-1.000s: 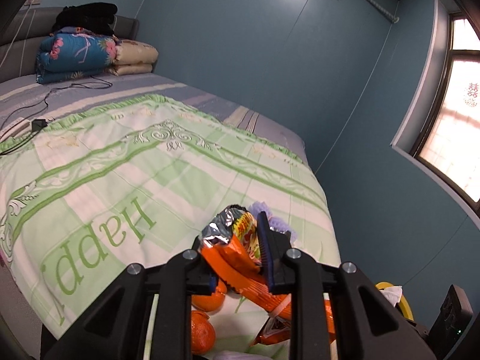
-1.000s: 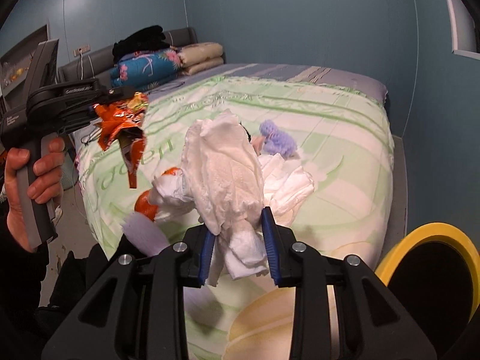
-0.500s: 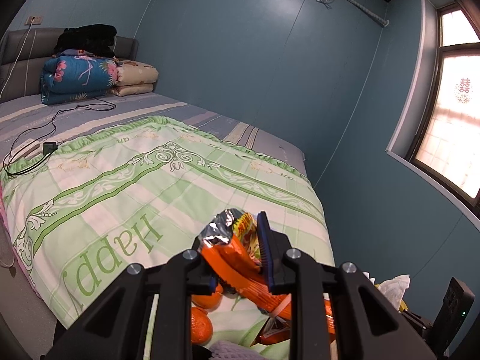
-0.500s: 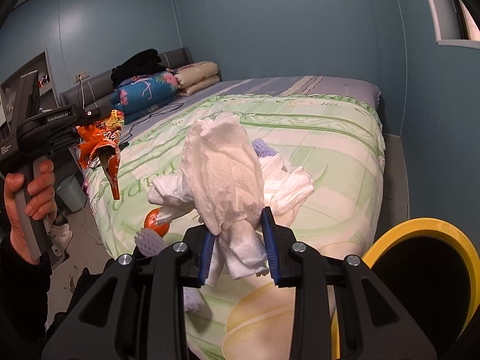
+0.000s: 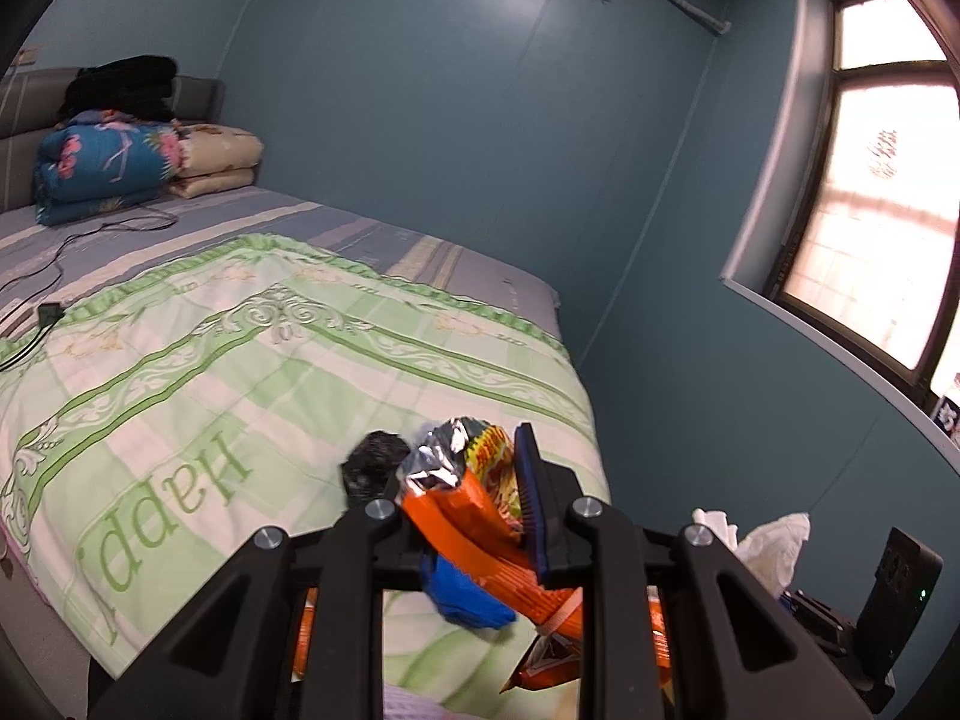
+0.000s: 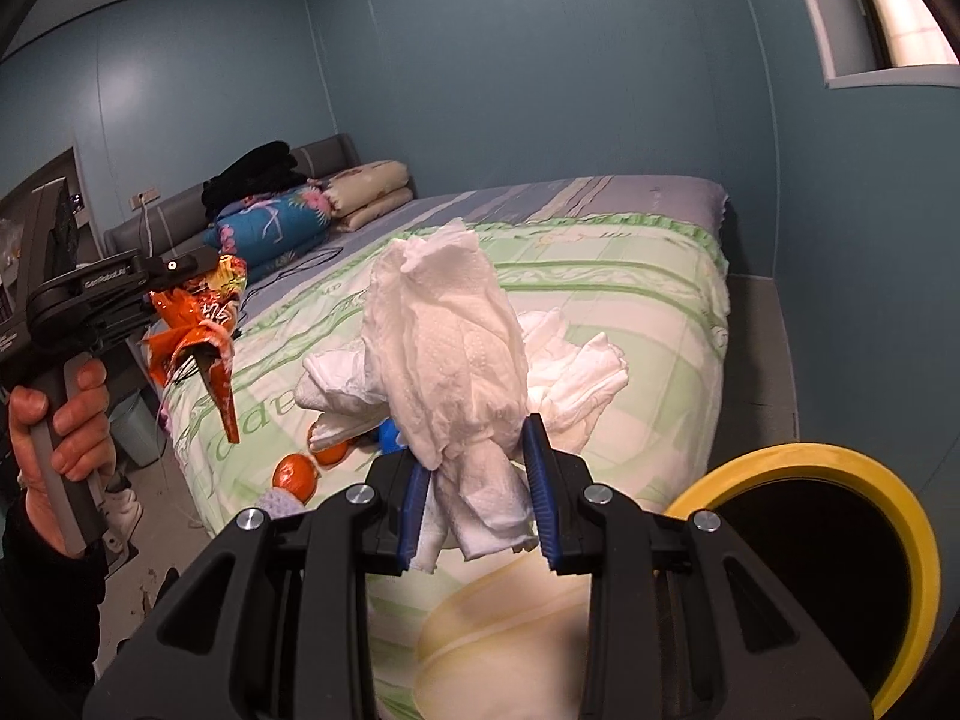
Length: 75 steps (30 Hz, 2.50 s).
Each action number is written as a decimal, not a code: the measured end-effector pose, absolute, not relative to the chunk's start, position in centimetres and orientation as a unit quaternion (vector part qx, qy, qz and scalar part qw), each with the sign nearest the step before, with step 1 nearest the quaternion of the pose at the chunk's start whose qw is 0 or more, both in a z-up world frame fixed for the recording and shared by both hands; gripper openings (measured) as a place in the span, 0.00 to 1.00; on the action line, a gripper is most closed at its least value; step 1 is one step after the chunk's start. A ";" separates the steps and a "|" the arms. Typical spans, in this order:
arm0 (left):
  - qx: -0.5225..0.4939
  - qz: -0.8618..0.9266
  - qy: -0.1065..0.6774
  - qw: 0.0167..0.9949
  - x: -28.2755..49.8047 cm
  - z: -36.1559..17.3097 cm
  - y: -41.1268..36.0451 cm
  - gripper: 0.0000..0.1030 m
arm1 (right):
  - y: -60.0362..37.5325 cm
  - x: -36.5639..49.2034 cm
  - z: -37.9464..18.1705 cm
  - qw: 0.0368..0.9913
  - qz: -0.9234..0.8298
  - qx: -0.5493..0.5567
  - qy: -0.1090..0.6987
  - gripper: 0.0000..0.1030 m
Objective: Collect trash
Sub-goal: 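Carry the tissues and orange wrapper in both grippers over the yellow-rimmed bin, then open both grippers to drop the tissues and wrapper into the bin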
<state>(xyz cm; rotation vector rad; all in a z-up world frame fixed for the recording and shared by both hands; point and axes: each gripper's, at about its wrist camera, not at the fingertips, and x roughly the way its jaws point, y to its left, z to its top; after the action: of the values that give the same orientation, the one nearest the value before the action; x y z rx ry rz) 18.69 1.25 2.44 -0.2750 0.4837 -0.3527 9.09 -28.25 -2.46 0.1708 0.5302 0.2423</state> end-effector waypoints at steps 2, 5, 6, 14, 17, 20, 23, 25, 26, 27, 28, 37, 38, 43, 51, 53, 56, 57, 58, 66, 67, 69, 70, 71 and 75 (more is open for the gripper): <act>-0.125 -0.181 0.235 0.947 18.4 2.7 0.1 0.20 | -29.0 8.8 -2.3 0.956 0.111 0.088 0.258 0.28; -0.117 -0.195 0.238 0.944 18.4 2.9 -1.6 0.20 | -30.0 8.3 -2.1 0.958 0.097 0.089 0.254 0.28; -0.116 -0.199 0.240 0.943 18.3 3.0 -2.1 0.20 | -30.4 8.2 -2.0 0.959 0.092 0.089 0.253 0.28; -0.092 -0.245 0.254 0.931 18.3 2.8 -7.1 0.20 | -34.1 7.2 -1.5 0.961 0.030 0.106 0.255 0.28; -0.084 -0.266 0.259 0.925 18.1 2.5 -9.2 0.20 | -35.5 6.9 -1.6 0.960 0.000 0.112 0.259 0.28; -0.077 -0.287 0.266 0.917 18.2 2.0 -11.5 0.20 | -37.0 6.6 -1.8 0.958 -0.025 0.115 0.262 0.28; -0.070 -0.307 0.270 0.910 18.3 1.5 -13.4 0.20 | -38.1 6.1 -2.0 0.956 -0.050 0.117 0.264 0.28; -0.066 -0.316 0.272 0.906 18.3 1.2 -14.5 0.20 | -38.5 6.1 -2.1 0.955 -0.063 0.117 0.266 0.28; -0.064 -0.321 0.274 0.904 18.2 1.1 -15.1 0.20 | -38.7 6.0 -2.3 0.954 -0.069 0.117 0.267 0.28; -0.061 -0.326 0.275 0.902 18.1 0.9 -15.7 0.20 | -38.9 6.0 -2.4 0.953 -0.075 0.118 0.268 0.28; -0.058 -0.332 0.277 0.900 17.9 0.8 -16.3 0.20 | -39.2 5.9 -2.6 0.952 -0.084 0.117 0.270 0.28; -0.036 -0.372 0.282 0.883 16.4 -0.6 -21.5 0.20 | -41.7 6.2 -3.9 0.942 -0.119 0.130 0.285 0.28; -0.032 -0.374 0.284 0.882 16.3 -0.8 -21.8 0.20 | -41.9 6.1 -4.0 0.941 -0.120 0.132 0.287 0.28; -0.019 -0.387 0.305 0.870 16.0 -2.6 -23.7 0.20 | -43.2 6.1 -5.0 0.935 -0.130 0.139 0.298 0.28; -0.006 -0.395 0.319 0.862 15.6 -3.9 -25.1 0.20 | -43.6 6.5 -5.6 0.931 -0.127 0.140 0.311 0.29; -0.009 -0.397 0.321 0.860 15.5 -4.0 -25.2 0.21 | -43.6 6.6 -5.6 0.931 -0.127 0.142 0.311 0.30; -0.013 -0.396 0.324 0.859 15.7 -4.2 -25.1 0.35 | -44.0 6.5 -5.7 0.930 -0.131 0.143 0.311 0.37; -0.014 -0.394 0.323 0.860 15.7 -4.2 -25.1 0.38 | -44.1 6.5 -5.7 0.930 -0.134 0.144 0.311 0.38; -0.014 -0.394 0.323 0.861 15.7 -4.3 -25.0 0.43 | -44.3 6.5 -5.9 0.929 -0.137 0.145 0.311 0.39; -0.029 -0.375 0.303 0.876 15.8 -3.7 -23.4 0.76 | -45.0 6.3 -5.7 0.928 -0.153 0.153 0.303 0.45; -0.027 -0.370 0.299 0.879 15.8 -3.6 -23.2 0.79 | -44.9 6.3 -5.6 0.928 -0.155 0.152 0.302 0.45; -0.025 -0.363 0.289 0.885 15.8 -3.2 -22.7 0.84 | -44.9 6.1 -5.5 0.929 -0.156 0.151 0.299 0.47; -0.025 -0.356 0.283 0.890 15.7 -3.0 -22.4 0.89 | -44.9 6.1 -5.4 0.930 -0.156 0.152 0.296 0.52; -0.023 -0.348 0.277 0.895 15.6 -2.9 -22.1 0.92 | -44.9 5.9 -5.3 0.931 -0.155 0.154 0.293 0.54; 0.000 -0.326 0.259 0.909 15.1 -2.3 -21.2 0.92 | -44.5 5.8 -4.8 0.935 -0.148 0.153 0.284 0.59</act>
<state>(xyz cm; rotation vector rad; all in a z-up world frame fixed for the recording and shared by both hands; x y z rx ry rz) 15.15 -21.20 -2.31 -0.0005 0.5334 -0.6732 5.79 -44.53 -4.76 0.3131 0.5812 -0.3019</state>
